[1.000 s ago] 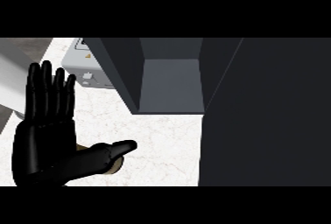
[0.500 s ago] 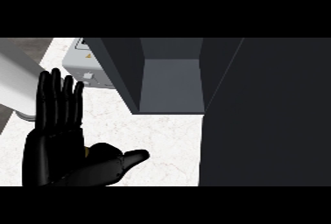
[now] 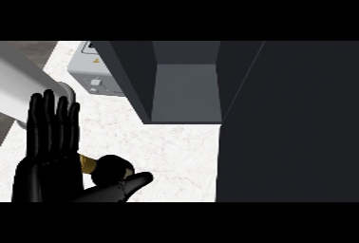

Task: Pick up the wine, place it into the cabinet and close the cabinet

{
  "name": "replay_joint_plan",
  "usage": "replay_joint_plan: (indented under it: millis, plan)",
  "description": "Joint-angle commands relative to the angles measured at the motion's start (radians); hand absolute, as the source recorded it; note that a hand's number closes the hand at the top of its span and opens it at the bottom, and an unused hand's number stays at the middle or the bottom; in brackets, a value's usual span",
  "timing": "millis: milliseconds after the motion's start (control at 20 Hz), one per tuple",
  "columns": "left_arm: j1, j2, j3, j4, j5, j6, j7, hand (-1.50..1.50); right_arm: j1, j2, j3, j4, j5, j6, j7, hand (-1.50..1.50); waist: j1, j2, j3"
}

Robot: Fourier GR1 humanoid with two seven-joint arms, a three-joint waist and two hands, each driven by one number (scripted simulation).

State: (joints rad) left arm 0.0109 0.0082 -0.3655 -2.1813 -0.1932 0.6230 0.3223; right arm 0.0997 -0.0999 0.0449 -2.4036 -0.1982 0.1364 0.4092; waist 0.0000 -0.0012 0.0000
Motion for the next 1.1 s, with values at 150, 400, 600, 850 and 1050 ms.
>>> replay_joint_plan:
  millis: [150, 400, 600, 850, 1050]
  plan:
    - [0.077, 0.016, 0.039, -0.007, 0.003, -0.016, -0.035, -1.5, -0.018, 0.01, -0.006, -0.032, 0.009, -0.01, 0.041, -1.5, 0.001, 0.0, 0.0]
    - [0.223, 0.041, 0.088, 0.013, 0.143, -0.08, -0.199, -1.5, 0.012, 0.015, -0.021, -0.015, -0.008, 0.024, -0.006, -1.5, 0.002, 0.0, 0.0]
    - [0.251, 0.048, 0.109, 0.008, 0.148, -0.098, -0.189, -1.5, -0.042, 0.027, -0.009, 0.033, 0.018, 0.011, -0.001, -1.5, 0.003, 0.001, 0.0]
    - [0.356, 0.059, 0.2, 0.085, 0.302, -0.196, -0.357, -1.5, 0.004, 0.031, 0.019, -0.033, 0.035, 0.014, 0.023, -1.5, 0.003, 0.0, -0.001]
    - [0.378, 0.055, 0.226, 0.111, 0.323, -0.213, -0.39, -1.5, 0.002, 0.03, -0.047, 0.006, -0.02, 0.035, -0.031, -1.5, 0.003, 0.0, 0.0]
